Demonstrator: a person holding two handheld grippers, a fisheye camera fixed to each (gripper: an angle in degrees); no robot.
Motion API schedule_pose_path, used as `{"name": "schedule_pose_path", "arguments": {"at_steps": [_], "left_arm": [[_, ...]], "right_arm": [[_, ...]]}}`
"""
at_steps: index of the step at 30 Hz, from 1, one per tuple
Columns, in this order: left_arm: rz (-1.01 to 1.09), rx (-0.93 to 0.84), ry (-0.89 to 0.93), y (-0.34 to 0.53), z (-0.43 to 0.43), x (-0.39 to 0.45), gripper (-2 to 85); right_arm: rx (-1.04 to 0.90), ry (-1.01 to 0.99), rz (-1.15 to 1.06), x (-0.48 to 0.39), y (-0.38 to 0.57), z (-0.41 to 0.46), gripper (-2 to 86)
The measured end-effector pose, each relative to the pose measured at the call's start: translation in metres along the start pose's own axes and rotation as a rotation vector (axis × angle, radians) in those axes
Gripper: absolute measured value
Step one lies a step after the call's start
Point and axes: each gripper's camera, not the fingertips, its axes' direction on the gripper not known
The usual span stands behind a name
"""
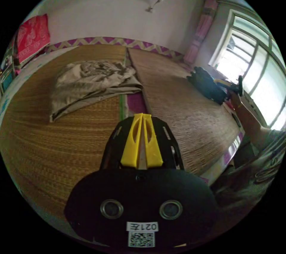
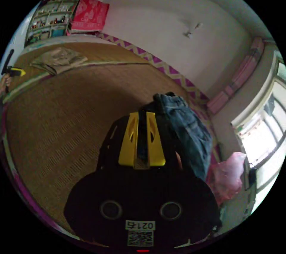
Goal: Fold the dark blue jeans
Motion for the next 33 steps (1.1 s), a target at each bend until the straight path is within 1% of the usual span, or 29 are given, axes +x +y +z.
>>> {"name": "schedule_pose_path", "arguments": {"at_steps": [1, 3, 4, 7, 9, 12, 14, 18, 21, 23, 26, 29, 31, 33], "left_arm": [[-0.041, -0.013, 0.023, 0.004, 0.005, 0.007, 1.4], [-0.108, -0.001, 0.025, 0.011, 0.008, 0.014, 3.9], [-0.106, -0.007, 0.027, 0.014, 0.010, 0.021, 4.6], [-0.116, -0.014, 0.014, 0.023, 0.011, 0.037, 4.4], [-0.110, -0.009, -0.014, 0.029, 0.008, 0.049, 2.9], [-0.064, 0.004, -0.062, 0.038, 0.001, 0.075, -0.2], [-0.040, -0.004, -0.074, 0.043, -0.001, 0.089, -0.6], [-0.010, -0.023, -0.049, 0.054, -0.005, 0.114, -0.9], [-0.026, -0.016, -0.018, 0.062, -0.008, 0.125, -1.0], [-0.032, -0.019, -0.022, 0.066, -0.010, 0.132, -1.0], [-0.032, -0.021, -0.043, 0.072, -0.013, 0.143, -1.0], [-0.037, -0.012, -0.034, 0.079, -0.020, 0.153, -1.0], [-0.041, -0.012, -0.020, 0.084, -0.025, 0.160, -1.0], [-0.040, -0.008, -0.010, 0.089, -0.029, 0.165, -1.0]], "right_arm": [[0.006, 0.049, -0.012, -0.003, 0.005, 0.001, 5.5], [0.014, 0.067, -0.041, -0.009, 0.009, 0.004, 6.2], [-0.003, 0.068, -0.073, -0.016, 0.009, 0.009, 6.9], [-0.071, 0.097, -0.183, -0.044, 0.006, 0.031, 12.1], [-0.109, 0.095, -0.213, -0.057, 0.004, 0.046, 13.1], [-0.157, 0.130, -0.239, -0.076, 0.001, 0.067, 12.2], [-0.157, 0.145, -0.257, -0.089, 0.000, 0.074, 11.4], [-0.140, 0.244, -0.176, -0.114, -0.004, 0.080, 9.9], [-0.166, 0.321, -0.213, -0.141, -0.008, 0.082, 7.8], [-0.162, 0.365, -0.219, -0.149, -0.011, 0.076, 6.2], [-0.153, 0.305, -0.134, -0.138, -0.020, 0.051, 5.2], [-0.138, 0.220, 0.031, -0.103, -0.037, 0.005, 5.0], [-0.105, 0.153, 0.142, -0.073, -0.049, -0.047, 5.0], [-0.072, 0.084, 0.169, -0.059, -0.059, -0.092, 4.9]]}}
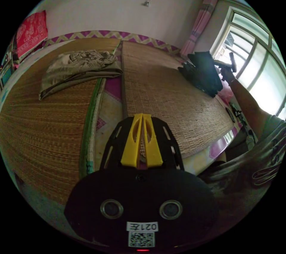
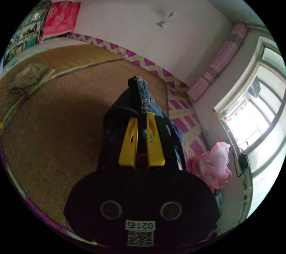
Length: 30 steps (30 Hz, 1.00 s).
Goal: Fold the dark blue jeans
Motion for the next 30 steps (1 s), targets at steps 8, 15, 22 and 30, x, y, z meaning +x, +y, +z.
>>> {"name": "schedule_pose_path", "arguments": {"at_steps": [8, 15, 22, 30], "left_arm": [[-0.034, 0.017, 0.106, 0.021, -0.008, 0.023, -1.0], [-0.108, 0.040, 0.193, 0.050, -0.011, 0.040, -1.0], [-0.119, 0.041, 0.201, 0.070, -0.009, 0.051, -1.0], [-0.110, 0.060, 0.233, 0.071, 0.003, 0.079, -1.0]], "right_arm": [[0.055, -0.336, -0.287, -0.145, -0.017, -0.169, 5.1], [-0.104, -0.532, -0.391, -0.354, 0.037, -0.178, 6.4], [-0.045, -0.627, -0.367, -0.276, 0.003, -0.260, 13.4], [-0.111, -0.569, -0.332, -0.239, -0.070, -0.265, 11.2]]}}
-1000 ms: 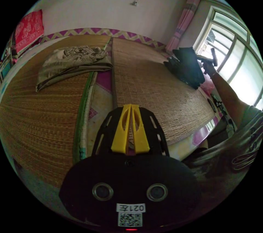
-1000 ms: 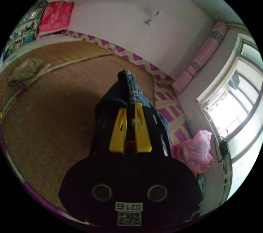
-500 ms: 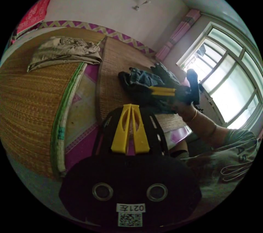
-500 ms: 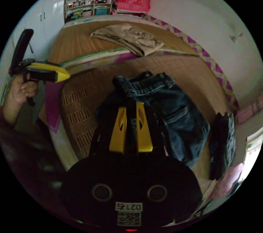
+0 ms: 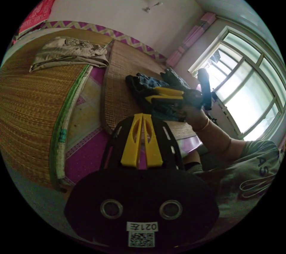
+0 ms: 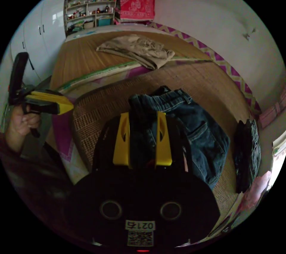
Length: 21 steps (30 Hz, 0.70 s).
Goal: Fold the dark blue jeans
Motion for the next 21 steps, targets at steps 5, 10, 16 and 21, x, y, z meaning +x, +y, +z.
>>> {"name": "schedule_pose_path", "arguments": {"at_steps": [5, 10, 16, 21], "left_arm": [[0.038, 0.009, 0.007, 0.000, 0.013, 0.019, -1.0], [0.072, 0.008, 0.005, -0.007, 0.042, 0.038, -1.0], [0.157, 0.004, 0.020, -0.024, 0.093, 0.070, -1.0], [0.245, -0.072, 0.087, -0.040, 0.145, 0.105, -0.9]], "right_arm": [[0.215, -0.202, 0.300, 0.128, 0.003, -0.102, 5.4], [0.588, -0.244, 0.609, 0.320, 0.103, -0.313, 5.0], [0.655, -0.018, 1.009, 0.501, 0.265, -0.447, 5.0], [0.356, -0.052, 1.285, 0.623, 0.373, -0.393, 4.8]]}}
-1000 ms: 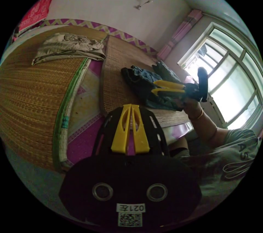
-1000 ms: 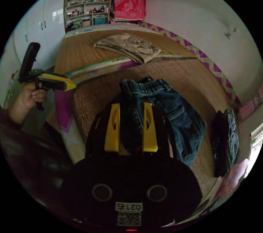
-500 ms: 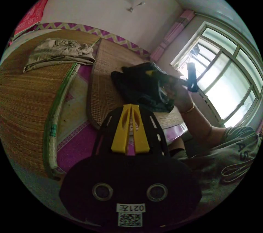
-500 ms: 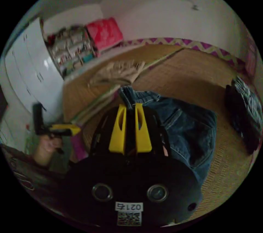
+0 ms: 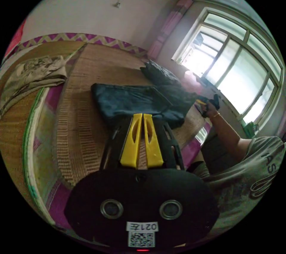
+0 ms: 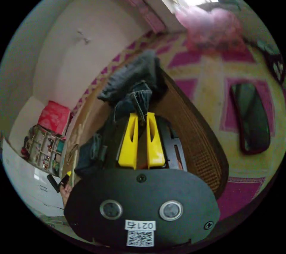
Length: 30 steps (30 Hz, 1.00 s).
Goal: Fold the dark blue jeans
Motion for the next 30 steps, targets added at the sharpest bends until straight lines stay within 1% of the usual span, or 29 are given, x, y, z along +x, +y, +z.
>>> {"name": "schedule_pose_path", "arguments": {"at_steps": [1, 2, 3, 4, 6, 9, 10, 13, 14, 16, 18, 21, 23, 24, 26, 27, 28, 30], "left_arm": [[0.042, -0.024, 0.017, -0.008, 0.015, 0.010, -0.8], [0.062, -0.035, 0.026, -0.012, 0.022, 0.016, -0.8], [0.104, -0.050, 0.042, -0.020, 0.035, 0.027, -0.6], [0.157, -0.061, 0.056, -0.028, 0.049, 0.040, -0.2], [0.229, -0.080, 0.041, -0.042, 0.070, 0.058, 1.1], [0.336, -0.122, -0.028, -0.064, 0.111, 0.088, 8.2], [0.379, -0.167, -0.047, -0.071, 0.131, 0.099, 10.3], [0.471, -0.238, -0.147, -0.080, 0.178, 0.118, 11.5], [0.485, -0.253, -0.168, -0.080, 0.187, 0.120, 11.6], [0.500, -0.335, -0.228, -0.084, 0.217, 0.119, 11.3], [0.489, -0.340, -0.257, -0.089, 0.224, 0.112, 10.7], [0.445, -0.358, -0.228, -0.102, 0.223, 0.090, 9.0], [0.385, -0.356, -0.157, -0.112, 0.217, 0.071, 7.2], [0.315, -0.337, -0.082, -0.119, 0.209, 0.052, 6.2], [0.172, -0.260, 0.029, -0.127, 0.190, 0.013, 4.2], [0.076, -0.204, 0.134, -0.132, 0.174, -0.016, 3.0], [-0.008, -0.145, 0.193, -0.135, 0.155, -0.044, 2.2], [-0.069, -0.060, 0.171, -0.139, 0.115, -0.078, 1.1]], "right_arm": [[-0.034, -0.013, 0.058, 0.026, -0.007, 0.008, 4.7], [-0.029, -0.052, 0.084, 0.036, -0.010, 0.006, 4.7], [0.005, -0.161, 0.131, 0.048, -0.020, -0.006, 4.7], [0.022, -0.223, 0.150, 0.051, -0.032, -0.018, 4.6], [0.033, -0.235, 0.130, 0.042, -0.052, -0.037, 4.6], [0.038, -0.218, 0.088, 0.030, -0.084, -0.062, 4.6], [0.033, -0.209, 0.074, 0.028, -0.095, -0.067, 4.6], [0.017, -0.174, 0.060, 0.026, -0.114, -0.073, 4.7], [0.018, -0.175, 0.060, 0.026, -0.118, -0.075, 4.7], [0.025, -0.205, 0.072, 0.026, -0.132, -0.085, 4.7], [0.025, -0.216, 0.077, 0.024, -0.143, -0.091, 4.7], [0.027, -0.232, 0.078, 0.019, -0.159, -0.101, 4.7], [0.025, -0.243, 0.085, 0.017, -0.168, -0.105, 4.7], [0.023, -0.250, 0.088, 0.015, -0.173, -0.108, 4.7], [0.022, -0.253, 0.092, 0.012, -0.180, -0.112, 4.7], [0.021, -0.253, 0.094, 0.009, -0.184, -0.115, 4.7], [0.021, -0.253, 0.096, 0.006, -0.188, -0.117, 4.7], [0.021, -0.252, 0.097, 0.002, -0.193, -0.119, 4.7]]}}
